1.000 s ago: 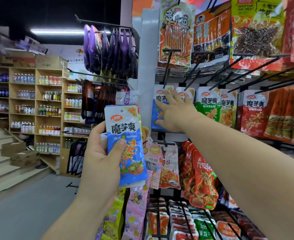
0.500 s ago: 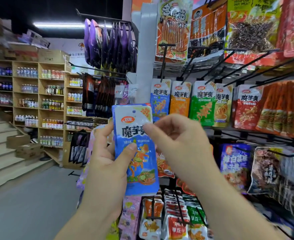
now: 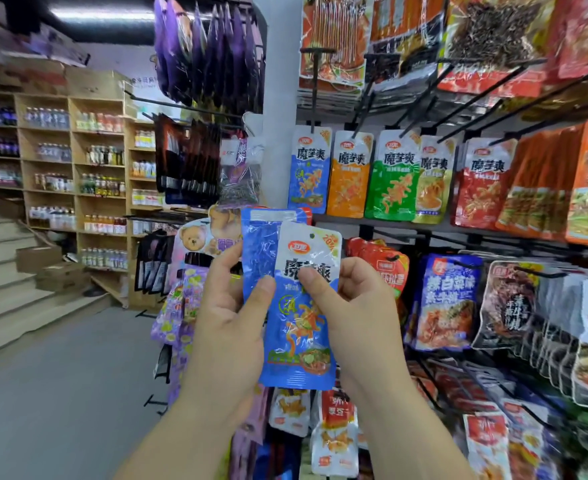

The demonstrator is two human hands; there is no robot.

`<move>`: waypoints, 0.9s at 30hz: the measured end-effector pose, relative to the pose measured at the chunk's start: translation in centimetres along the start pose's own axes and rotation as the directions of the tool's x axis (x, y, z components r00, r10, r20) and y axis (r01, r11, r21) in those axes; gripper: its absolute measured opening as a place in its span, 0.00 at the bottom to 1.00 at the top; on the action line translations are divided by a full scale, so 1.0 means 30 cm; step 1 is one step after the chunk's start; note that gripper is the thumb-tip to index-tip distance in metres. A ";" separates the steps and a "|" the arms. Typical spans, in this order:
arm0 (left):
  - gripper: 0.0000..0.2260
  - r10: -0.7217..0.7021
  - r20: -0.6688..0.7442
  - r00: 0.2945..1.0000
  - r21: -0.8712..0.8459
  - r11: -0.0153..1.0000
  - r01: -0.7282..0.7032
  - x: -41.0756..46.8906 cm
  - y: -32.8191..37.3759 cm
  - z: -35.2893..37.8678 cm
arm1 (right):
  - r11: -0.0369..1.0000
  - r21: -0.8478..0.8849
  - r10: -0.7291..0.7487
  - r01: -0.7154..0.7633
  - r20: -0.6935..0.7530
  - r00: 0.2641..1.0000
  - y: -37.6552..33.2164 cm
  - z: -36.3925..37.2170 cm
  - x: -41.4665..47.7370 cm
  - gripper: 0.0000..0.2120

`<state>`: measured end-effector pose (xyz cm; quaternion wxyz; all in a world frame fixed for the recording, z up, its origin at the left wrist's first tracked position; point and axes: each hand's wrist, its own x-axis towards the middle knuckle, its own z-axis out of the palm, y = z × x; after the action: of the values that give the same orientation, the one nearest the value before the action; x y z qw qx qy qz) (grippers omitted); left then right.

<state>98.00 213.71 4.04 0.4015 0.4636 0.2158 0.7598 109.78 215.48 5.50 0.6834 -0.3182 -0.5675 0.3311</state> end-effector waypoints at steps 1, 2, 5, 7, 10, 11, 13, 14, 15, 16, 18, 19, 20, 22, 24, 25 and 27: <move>0.18 0.009 0.005 1.000 0.009 1.000 -0.009 0.008 0.000 -0.004 | 1.000 0.004 0.009 -0.009 0.007 1.000 0.000 0.000 0.008 0.05; 0.18 0.022 0.010 1.000 0.031 0.999 -0.023 0.015 0.002 -0.009 | 1.000 0.001 0.011 -0.011 0.019 1.000 -0.008 -0.002 0.016 0.04; 0.19 0.084 -0.003 0.996 0.087 0.993 -0.084 0.050 0.013 -0.036 | 0.992 -0.106 -0.052 0.063 0.103 0.993 -0.086 -0.037 0.078 0.07; 0.18 0.105 -0.030 0.994 0.089 0.991 -0.102 0.087 0.033 -0.058 | 0.968 -0.213 -0.102 0.134 0.155 0.983 -0.173 -0.063 0.173 0.06; 0.16 0.133 -0.036 0.991 0.117 0.985 -0.128 0.162 0.075 -0.063 | 0.918 -0.325 -0.200 0.226 0.113 0.973 -0.304 -0.051 0.351 0.11; 0.16 0.144 -0.028 0.989 0.139 0.981 -0.138 0.187 0.087 -0.056 | 0.895 -0.355 -0.251 0.270 0.099 0.963 -0.335 -0.033 0.403 0.13; 0.16 0.169 -0.008 0.986 0.184 0.969 -0.165 0.225 0.109 -0.036 | 0.844 -0.421 -0.325 0.333 0.094 0.941 -0.381 0.008 0.487 0.17; 0.16 0.181 0.002 0.983 0.194 0.965 -0.178 0.237 0.116 -0.027 | 0.826 -0.449 -0.338 0.340 0.087 0.937 -0.394 0.025 0.524 0.17; 0.17 0.192 0.011 0.981 0.197 0.962 -0.190 0.245 0.123 -0.020 | 0.823 -0.457 -0.341 0.338 0.079 0.937 -0.401 0.044 0.557 0.17; 0.17 0.199 0.016 0.980 0.194 0.961 -0.198 0.250 0.129 -0.017 | 0.829 -0.447 -0.338 0.335 0.076 0.938 -0.407 0.063 0.581 0.19; 0.17 0.197 0.019 0.980 0.174 0.965 -0.197 0.250 0.136 -0.016 | 0.836 -0.446 -0.334 0.319 0.049 0.941 -0.401 0.102 0.625 0.24; 0.16 0.191 0.015 0.981 0.164 0.968 -0.191 0.248 0.136 -0.019 | 0.839 -0.453 -0.326 0.302 0.026 0.945 -0.397 0.117 0.637 0.25; 0.16 0.186 0.011 0.983 0.155 0.970 -0.185 0.245 0.135 -0.024 | 0.846 -0.454 -0.315 0.281 0.001 0.949 -0.393 0.130 0.643 0.25; 0.16 0.180 -0.003 0.984 0.144 0.974 -0.177 0.241 0.129 -0.033 | 0.860 -0.441 -0.300 0.256 -0.031 0.954 -0.385 0.146 0.655 0.25; 0.16 0.173 -0.012 0.985 0.144 0.975 -0.169 0.241 0.126 -0.040 | 0.864 -0.438 -0.301 0.250 -0.049 0.952 -0.381 0.155 0.657 0.24; 0.16 0.168 -0.015 0.986 0.142 0.976 -0.164 0.241 0.126 -0.044 | 0.862 -0.441 -0.305 0.250 -0.059 0.951 -0.380 0.158 0.656 0.24; 0.16 0.163 -0.021 0.986 0.132 0.978 -0.159 0.243 0.126 -0.055 | 0.858 -0.449 -0.306 0.248 -0.060 0.950 -0.379 0.159 0.659 0.25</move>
<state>93.19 217.47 9.79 0.3042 0.4926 0.2327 0.7814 108.83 225.28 26.62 0.6707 -0.3985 -0.6214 0.0724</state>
